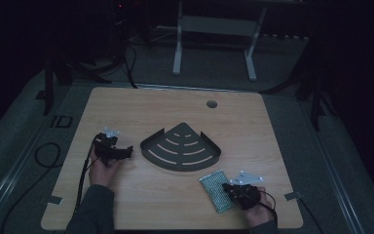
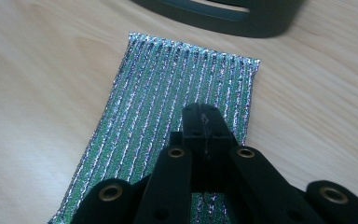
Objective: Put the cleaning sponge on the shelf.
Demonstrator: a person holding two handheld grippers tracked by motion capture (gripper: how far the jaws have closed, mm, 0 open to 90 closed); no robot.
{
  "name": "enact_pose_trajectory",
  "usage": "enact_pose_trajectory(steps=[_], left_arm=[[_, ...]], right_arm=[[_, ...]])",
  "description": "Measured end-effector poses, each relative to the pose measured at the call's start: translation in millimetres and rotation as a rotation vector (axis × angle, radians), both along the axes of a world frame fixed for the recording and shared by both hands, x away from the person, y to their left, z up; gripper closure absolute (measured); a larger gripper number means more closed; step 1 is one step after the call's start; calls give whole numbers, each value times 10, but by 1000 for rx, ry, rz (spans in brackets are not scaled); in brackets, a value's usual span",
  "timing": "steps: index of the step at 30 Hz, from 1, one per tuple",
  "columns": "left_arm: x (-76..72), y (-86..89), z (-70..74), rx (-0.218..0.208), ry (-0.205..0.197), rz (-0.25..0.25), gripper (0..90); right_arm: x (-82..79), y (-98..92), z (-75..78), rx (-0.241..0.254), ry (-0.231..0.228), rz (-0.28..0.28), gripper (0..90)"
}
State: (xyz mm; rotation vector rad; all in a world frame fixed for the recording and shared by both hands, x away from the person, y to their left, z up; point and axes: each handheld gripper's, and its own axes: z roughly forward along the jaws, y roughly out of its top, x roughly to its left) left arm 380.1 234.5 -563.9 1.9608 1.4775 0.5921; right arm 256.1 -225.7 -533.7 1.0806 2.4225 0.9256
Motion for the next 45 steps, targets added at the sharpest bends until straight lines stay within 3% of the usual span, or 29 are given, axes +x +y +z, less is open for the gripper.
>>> enact_pose_trajectory(steps=[5, 13, 26, 31, 35, 36, 45], left_arm=[[0, 0, 0, 0, 0, 0, 76], [0, 0, 0, 0, 0, 0, 76], [0, 0, 0, 0, 0, 0, 76], [0, 1, 1, 0, 1, 0, 76], [0, 0, 0, 0, 0, 0, 76], [0, 0, 0, 0, 0, 0, 76], [0, 0, 0, 0, 0, 0, 76]], right_arm=[[122, -169, 7, -4, 5, -26, 898], [312, -398, 45, -55, 10, -23, 877], [510, -532, 69, -72, 23, 2, 867], [589, -572, 96, -52, 48, -6, 814], [651, -606, 146, -63, 66, -46, 786], [697, -625, 174, -76, 88, -70, 770], [867, -622, 238, -106, 175, -95, 749]])
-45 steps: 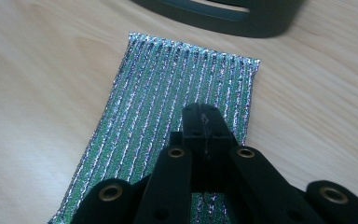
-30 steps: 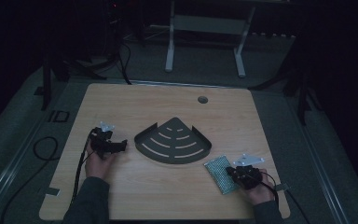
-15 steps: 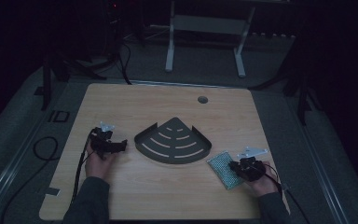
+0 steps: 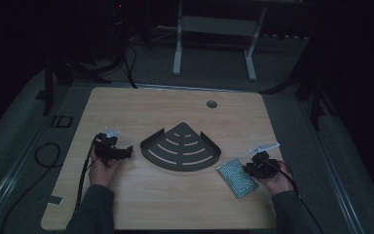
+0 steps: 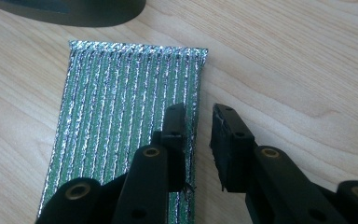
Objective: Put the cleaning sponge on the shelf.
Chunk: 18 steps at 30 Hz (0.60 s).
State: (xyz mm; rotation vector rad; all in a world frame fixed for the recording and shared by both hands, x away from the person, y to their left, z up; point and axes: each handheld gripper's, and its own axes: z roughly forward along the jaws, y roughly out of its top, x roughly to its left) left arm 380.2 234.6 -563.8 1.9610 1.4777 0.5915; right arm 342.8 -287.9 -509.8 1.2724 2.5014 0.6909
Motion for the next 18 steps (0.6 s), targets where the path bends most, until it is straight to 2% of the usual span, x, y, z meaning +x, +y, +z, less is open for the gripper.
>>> enact_pose_trajectory(steps=[7, 8, 12, 18], left_arm=[[0, 0, 0, 0, 0, 0, 76], [0, 0, 0, 0, 0, 0, 76], [0, 0, 0, 0, 0, 0, 76], [0, 0, 0, 0, 0, 0, 76]], right_arm=[[94, 25, 15, -16, 63, 5, 750], [113, 18, 18, 7, 81, 3, 750], [141, 0, -1, 3, 113, -10, 750], [163, -8, -1, 9, 134, -9, 748]])
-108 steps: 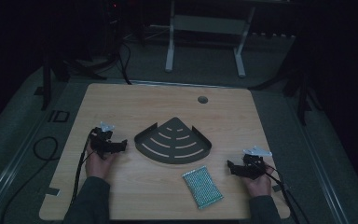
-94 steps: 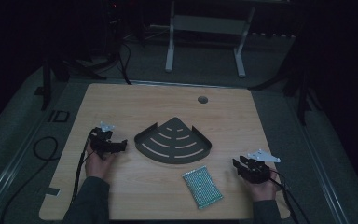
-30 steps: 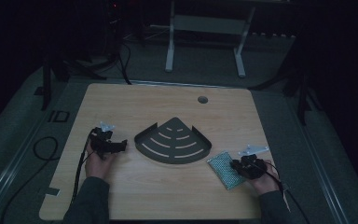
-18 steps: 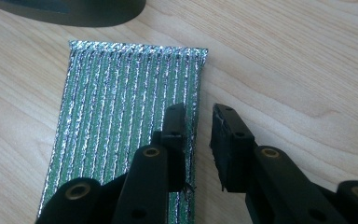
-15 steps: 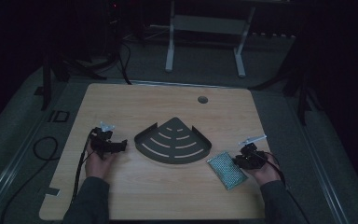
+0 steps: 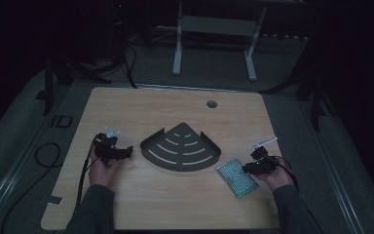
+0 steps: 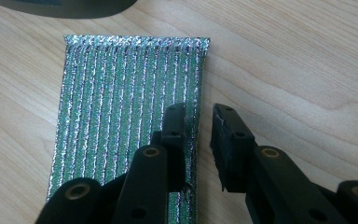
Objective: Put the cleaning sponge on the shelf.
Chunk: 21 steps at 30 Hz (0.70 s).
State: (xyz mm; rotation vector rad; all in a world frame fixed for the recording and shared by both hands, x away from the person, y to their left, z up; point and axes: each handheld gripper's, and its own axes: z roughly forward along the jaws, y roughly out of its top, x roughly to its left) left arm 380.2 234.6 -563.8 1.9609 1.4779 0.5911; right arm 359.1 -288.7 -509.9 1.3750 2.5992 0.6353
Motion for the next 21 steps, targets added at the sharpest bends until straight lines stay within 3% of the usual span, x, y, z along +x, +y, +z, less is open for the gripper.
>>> enact_pose_trajectory(steps=[6, 10, 14, 21], left_arm=[[0, 0, 0, 0, 0, 0, 76], [0, 0, 0, 0, -1, 0, 76], [0, 0, 0, 0, 0, 0, 76], [-1, 0, -1, 0, -1, 0, 76]], right_arm=[[27, 28, 36, 10, 15, 14, 743], [54, 58, 0, -17, 55, 12, 745], [125, 33, -26, -4, 107, -14, 743], [160, 27, -40, 15, 147, -6, 808]])
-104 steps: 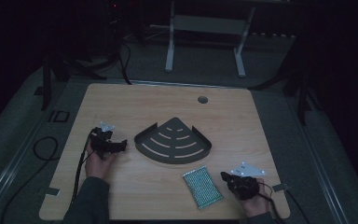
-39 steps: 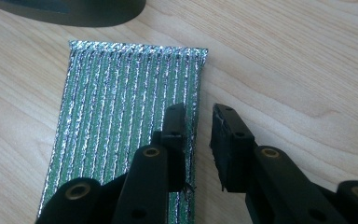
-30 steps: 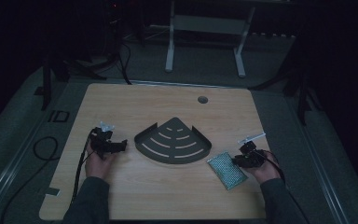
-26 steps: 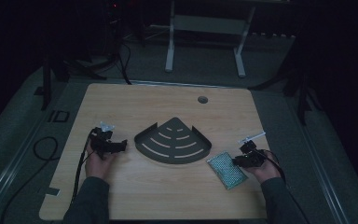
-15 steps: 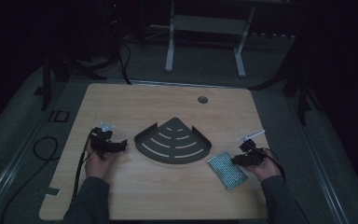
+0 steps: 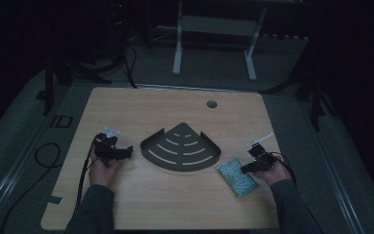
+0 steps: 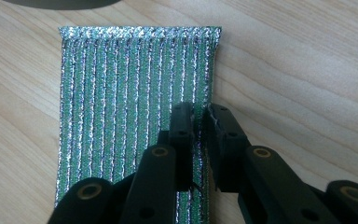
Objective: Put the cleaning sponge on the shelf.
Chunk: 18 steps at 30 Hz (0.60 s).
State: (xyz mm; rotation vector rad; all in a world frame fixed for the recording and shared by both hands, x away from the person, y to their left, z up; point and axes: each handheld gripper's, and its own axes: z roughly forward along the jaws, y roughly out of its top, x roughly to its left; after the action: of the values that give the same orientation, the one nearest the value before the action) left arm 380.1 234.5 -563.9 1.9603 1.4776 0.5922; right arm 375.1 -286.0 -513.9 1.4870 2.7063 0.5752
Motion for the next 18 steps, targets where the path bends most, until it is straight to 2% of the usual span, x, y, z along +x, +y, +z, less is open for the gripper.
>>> enact_pose_trajectory(steps=[5, 9, 18], left_arm=[[0, 0, 0, 0, 0, 0, 76], [0, 0, 0, 0, 0, 0, 76], [0, 0, 1, 0, 1, 0, 76]], right_arm=[[14, 22, 4, -16, 12, 13, 859], [12, 98, 48, -83, 0, 43, 892], [-10, 141, 129, -112, 7, 86, 895]])
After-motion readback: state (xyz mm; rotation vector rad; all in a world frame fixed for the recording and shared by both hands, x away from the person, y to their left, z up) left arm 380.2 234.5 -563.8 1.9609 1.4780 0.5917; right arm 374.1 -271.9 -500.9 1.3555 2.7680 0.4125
